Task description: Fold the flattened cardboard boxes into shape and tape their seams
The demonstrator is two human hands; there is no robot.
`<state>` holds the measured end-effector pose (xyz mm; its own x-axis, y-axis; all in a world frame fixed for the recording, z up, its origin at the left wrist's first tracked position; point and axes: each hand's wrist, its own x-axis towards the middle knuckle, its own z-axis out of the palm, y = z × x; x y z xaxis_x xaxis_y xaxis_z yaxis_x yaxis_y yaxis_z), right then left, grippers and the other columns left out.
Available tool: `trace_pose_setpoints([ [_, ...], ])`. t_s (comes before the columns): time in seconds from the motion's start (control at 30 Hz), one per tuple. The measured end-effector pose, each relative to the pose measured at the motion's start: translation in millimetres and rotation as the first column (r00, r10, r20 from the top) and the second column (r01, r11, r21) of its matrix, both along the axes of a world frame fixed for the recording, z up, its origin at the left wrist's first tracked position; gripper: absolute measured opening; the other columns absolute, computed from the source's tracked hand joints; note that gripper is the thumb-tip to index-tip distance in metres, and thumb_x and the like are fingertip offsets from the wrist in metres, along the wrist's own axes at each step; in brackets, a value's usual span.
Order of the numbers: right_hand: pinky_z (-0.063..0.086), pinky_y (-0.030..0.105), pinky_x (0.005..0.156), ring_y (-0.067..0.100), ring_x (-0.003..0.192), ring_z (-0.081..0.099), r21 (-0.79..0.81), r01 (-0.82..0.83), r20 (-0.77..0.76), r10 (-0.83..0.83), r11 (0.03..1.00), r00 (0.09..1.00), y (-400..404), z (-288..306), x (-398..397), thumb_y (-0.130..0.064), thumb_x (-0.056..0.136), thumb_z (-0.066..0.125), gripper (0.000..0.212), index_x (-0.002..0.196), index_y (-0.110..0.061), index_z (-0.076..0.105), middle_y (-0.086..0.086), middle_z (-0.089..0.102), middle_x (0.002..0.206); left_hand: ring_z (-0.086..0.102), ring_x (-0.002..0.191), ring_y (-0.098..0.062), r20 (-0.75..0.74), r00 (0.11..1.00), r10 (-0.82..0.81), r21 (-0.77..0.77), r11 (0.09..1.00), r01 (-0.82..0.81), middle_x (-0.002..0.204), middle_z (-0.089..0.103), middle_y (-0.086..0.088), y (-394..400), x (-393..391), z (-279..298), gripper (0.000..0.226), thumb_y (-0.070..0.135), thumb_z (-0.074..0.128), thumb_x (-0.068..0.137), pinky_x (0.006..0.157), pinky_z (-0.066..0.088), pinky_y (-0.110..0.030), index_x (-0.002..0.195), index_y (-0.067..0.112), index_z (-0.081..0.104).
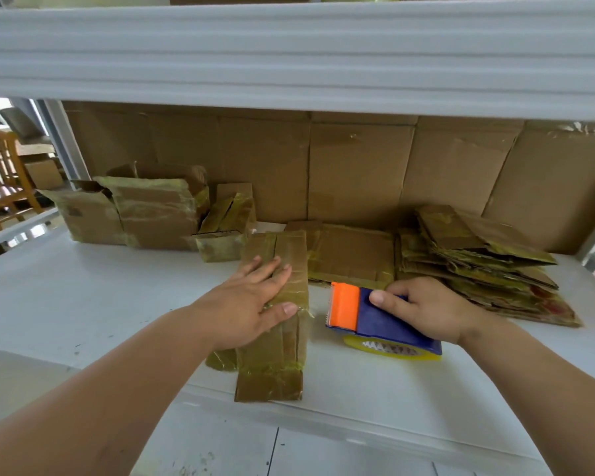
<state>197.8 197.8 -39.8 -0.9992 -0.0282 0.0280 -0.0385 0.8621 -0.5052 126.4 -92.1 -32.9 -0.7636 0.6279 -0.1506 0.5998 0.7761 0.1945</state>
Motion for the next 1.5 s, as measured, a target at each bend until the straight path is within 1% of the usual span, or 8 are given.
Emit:
trace_pose_setpoints([
  [0.27,0.031,0.031,0.057,0.010,0.053,0.042,0.035,0.049,-0.061,-0.047,0.998,0.997,26,0,13,-0.081,0.070,0.037,0.072,0.062,-0.012,0.055,-0.001,0.047,0.055,-0.021,0.148,-0.007,0.006,1.000,-0.002,0.006,1.000,0.002,0.161,-0.016,0.020,1,-1,0,0.094,0.082,0.005,0.071,0.122,0.001,-0.035,0.155,0.040,-0.005],
  [0.33,0.031,0.031,0.056,0.012,0.055,0.045,0.103,0.048,-0.039,-0.044,0.994,0.998,24,4,15,-0.081,0.072,0.036,0.070,0.063,-0.014,0.056,0.001,0.050,0.057,-0.021,0.148,-0.007,-0.001,1.000,0.001,0.002,1.000,-0.001,0.161,-0.016,0.021,3,-1,-1,0.095,0.082,0.005,0.070,0.122,0.001,-0.035,0.155,0.040,-0.005],
  [0.47,0.039,0.031,0.057,0.010,0.063,0.054,0.377,-0.034,0.045,0.018,0.926,0.999,2,16,7,-0.080,0.084,0.034,0.061,0.070,-0.025,0.057,-0.003,0.057,0.064,-0.020,0.148,-0.007,-0.017,1.000,0.009,0.006,1.000,-0.009,0.161,-0.015,0.020,5,1,-2,0.091,0.080,0.008,0.075,0.122,0.002,-0.034,0.155,0.040,-0.005],
  [0.67,0.034,0.027,0.053,0.010,0.067,0.055,0.492,-0.051,0.118,-0.009,0.869,0.993,-23,34,-8,-0.076,0.089,0.040,0.053,0.075,-0.027,0.054,-0.005,0.056,0.067,-0.019,0.148,-0.007,-0.053,0.999,0.013,0.016,1.000,-0.012,0.162,-0.013,0.019,4,3,-5,0.083,0.073,0.013,0.082,0.122,0.003,-0.034,0.156,0.039,-0.004],
  [0.83,0.033,0.030,0.056,0.019,0.062,0.051,0.486,-0.033,0.157,-0.050,0.873,0.986,-35,33,-25,-0.080,0.086,0.038,0.069,0.066,-0.016,0.056,0.004,0.054,0.064,-0.017,0.149,-0.009,-0.098,0.995,0.010,0.015,1.000,-0.009,0.163,-0.012,0.017,5,4,-8,0.085,0.075,0.007,0.080,0.121,0.002,-0.033,0.155,0.038,-0.005],
  [1.07,0.038,0.030,0.063,0.017,0.072,0.056,0.247,0.066,0.373,-0.158,0.967,0.914,-41,39,-32,-0.074,0.086,0.050,0.057,0.075,-0.019,0.058,0.002,0.059,0.075,-0.016,0.150,-0.011,-0.126,0.992,-0.008,0.018,1.000,0.010,0.164,-0.010,0.015,5,5,-9,0.084,0.073,0.005,0.080,0.121,0.000,-0.031,0.155,0.038,-0.005],
  [1.37,0.043,0.031,0.072,0.018,0.082,0.059,0.195,0.143,0.421,-0.215,0.970,0.881,-44,42,-34,-0.068,0.089,0.054,0.047,0.084,-0.021,0.059,0.002,0.063,0.087,-0.015,0.150,-0.011,-0.116,0.993,-0.013,0.019,1.000,0.016,0.163,-0.011,0.015,5,6,-7,0.086,0.075,0.003,0.078,0.123,0.002,-0.035,0.155,0.038,-0.004],
  [1.5,0.041,0.030,0.070,0.017,0.082,0.058,0.205,0.157,0.399,-0.229,0.966,0.888,-43,47,-29,-0.067,0.089,0.054,0.045,0.082,-0.022,0.059,0.002,0.063,0.089,-0.015,0.151,-0.011,-0.107,0.994,-0.010,0.032,0.999,0.013,0.164,-0.010,0.015,5,7,-6,0.090,0.077,0.001,0.075,0.124,0.003,-0.036,0.156,0.038,-0.004],
])
